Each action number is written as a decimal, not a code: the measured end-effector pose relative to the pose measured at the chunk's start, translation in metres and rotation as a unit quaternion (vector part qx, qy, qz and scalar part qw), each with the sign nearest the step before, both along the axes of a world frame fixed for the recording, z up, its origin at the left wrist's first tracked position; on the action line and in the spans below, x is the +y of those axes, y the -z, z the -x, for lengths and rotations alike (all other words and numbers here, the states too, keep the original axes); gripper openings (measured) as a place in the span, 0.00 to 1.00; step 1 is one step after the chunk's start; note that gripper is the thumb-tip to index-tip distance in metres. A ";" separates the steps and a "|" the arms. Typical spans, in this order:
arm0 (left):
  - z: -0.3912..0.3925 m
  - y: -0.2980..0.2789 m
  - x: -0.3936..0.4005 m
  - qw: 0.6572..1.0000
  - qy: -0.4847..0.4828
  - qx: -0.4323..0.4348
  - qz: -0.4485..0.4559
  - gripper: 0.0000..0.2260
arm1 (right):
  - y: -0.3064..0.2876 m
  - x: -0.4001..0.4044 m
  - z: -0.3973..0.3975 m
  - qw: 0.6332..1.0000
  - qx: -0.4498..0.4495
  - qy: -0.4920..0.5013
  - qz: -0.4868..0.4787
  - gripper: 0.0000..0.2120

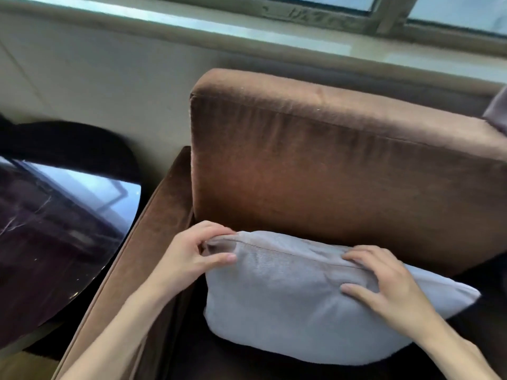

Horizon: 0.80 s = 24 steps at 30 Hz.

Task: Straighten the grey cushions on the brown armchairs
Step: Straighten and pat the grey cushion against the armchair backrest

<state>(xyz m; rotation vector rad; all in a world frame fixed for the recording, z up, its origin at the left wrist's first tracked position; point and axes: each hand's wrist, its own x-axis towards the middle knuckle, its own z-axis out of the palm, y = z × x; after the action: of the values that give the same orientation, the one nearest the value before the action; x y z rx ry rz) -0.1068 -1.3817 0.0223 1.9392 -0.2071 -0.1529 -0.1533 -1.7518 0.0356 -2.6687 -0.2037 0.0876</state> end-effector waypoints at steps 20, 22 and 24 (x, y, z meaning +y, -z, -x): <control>-0.031 -0.044 -0.007 0.962 -0.063 0.033 -0.263 0.07 | 0.012 -0.127 0.035 0.965 -0.098 0.242 0.012 0.05; -0.028 -0.042 0.000 0.959 -0.092 0.050 -0.264 0.06 | 0.008 -0.131 0.030 0.961 -0.137 0.240 0.016 0.07; -0.025 -0.027 0.017 0.960 -0.097 0.076 -0.251 0.14 | 0.005 -0.132 0.022 0.958 -0.158 0.239 -0.012 0.06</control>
<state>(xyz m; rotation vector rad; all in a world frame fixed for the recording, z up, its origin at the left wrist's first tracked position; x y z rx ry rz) -0.0816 -1.3648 0.0495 2.4258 0.1418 -0.2409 -0.1756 -1.8838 0.0307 -2.6150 0.3417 -0.4909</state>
